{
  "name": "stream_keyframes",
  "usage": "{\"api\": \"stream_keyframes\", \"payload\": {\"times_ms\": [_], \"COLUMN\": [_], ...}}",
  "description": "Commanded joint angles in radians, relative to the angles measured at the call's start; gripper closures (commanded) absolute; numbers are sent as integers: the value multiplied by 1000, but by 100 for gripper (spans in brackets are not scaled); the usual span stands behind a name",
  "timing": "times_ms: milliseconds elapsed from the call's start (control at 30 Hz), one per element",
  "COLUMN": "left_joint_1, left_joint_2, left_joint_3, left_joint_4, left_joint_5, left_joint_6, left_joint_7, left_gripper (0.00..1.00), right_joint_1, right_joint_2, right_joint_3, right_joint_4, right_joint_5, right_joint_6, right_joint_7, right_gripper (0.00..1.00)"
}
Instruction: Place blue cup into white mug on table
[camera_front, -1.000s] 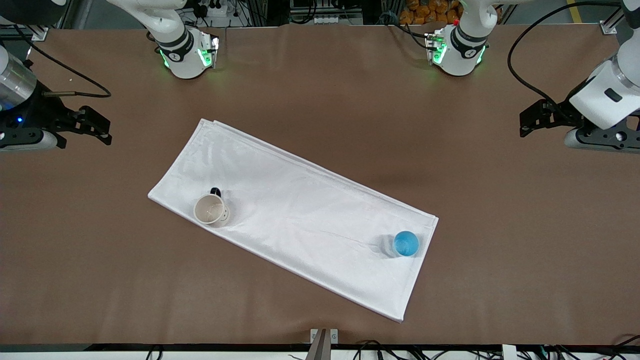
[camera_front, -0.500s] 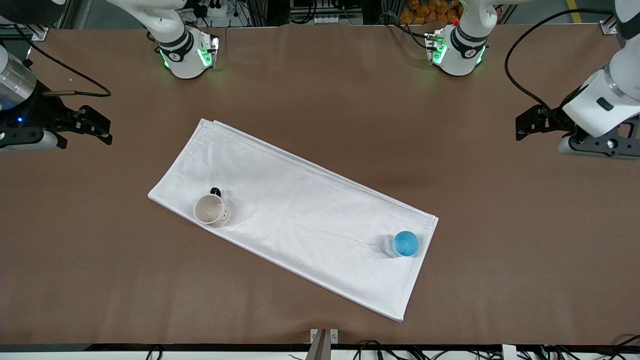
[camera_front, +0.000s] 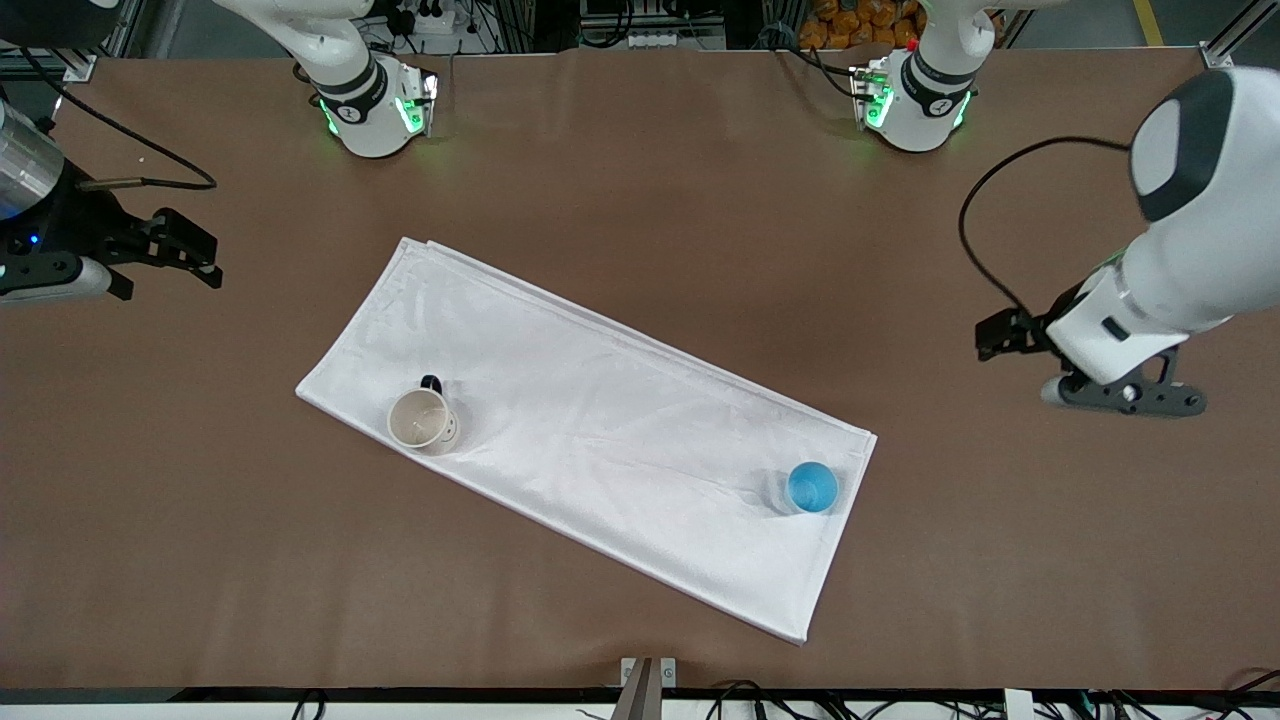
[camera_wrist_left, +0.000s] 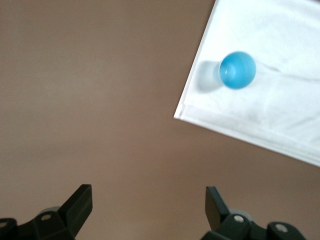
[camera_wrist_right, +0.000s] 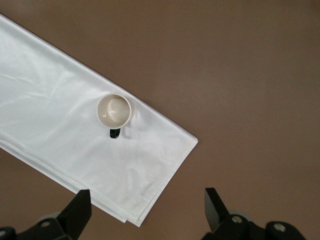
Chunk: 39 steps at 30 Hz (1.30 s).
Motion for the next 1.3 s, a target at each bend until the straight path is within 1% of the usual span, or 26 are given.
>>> {"api": "stream_keyframes", "payload": {"times_ms": [0, 333, 433, 567, 700, 933, 1100, 1167, 1267], "left_joint_1": [-45, -52, -57, -89, -114, -137, -141, -143, -146], "left_joint_2": [68, 79, 109, 172, 241, 330, 389, 402, 421], "left_joint_3": [1, 0, 0, 1, 0, 0, 0, 1, 1], "left_joint_4": [21, 19, 19, 22, 24, 24, 24, 24, 22], "left_joint_5": [16, 10, 16, 15, 12, 10, 10, 10, 13], "left_joint_6": [90, 194, 240, 320, 429, 536, 631, 644, 657], "left_joint_7": [-68, -94, -120, -242, -314, -414, -427, -425, -422], "left_gripper": [0, 0, 0, 0, 0, 0, 0, 0, 0], "right_joint_1": [-10, 0, 1, 7, 12, 27, 41, 47, 56], "right_joint_2": [-16, 1, 8, 28, 21, 30, 80, 106, 154], "right_joint_3": [4, 4, 4, 7, 9, 24, 27, 36, 55], "right_joint_4": [-14, -23, -26, -40, -135, -270, -363, -382, -385], "right_joint_5": [23, 23, 23, 23, 23, 21, 21, 20, 10], "right_joint_6": [8, 8, 10, 21, 111, 258, 407, 447, 479], "right_joint_7": [-16, -14, -14, -11, 4, 79, 96, 125, 224], "right_gripper": [0, 0, 0, 0, 0, 0, 0, 0, 0]}}
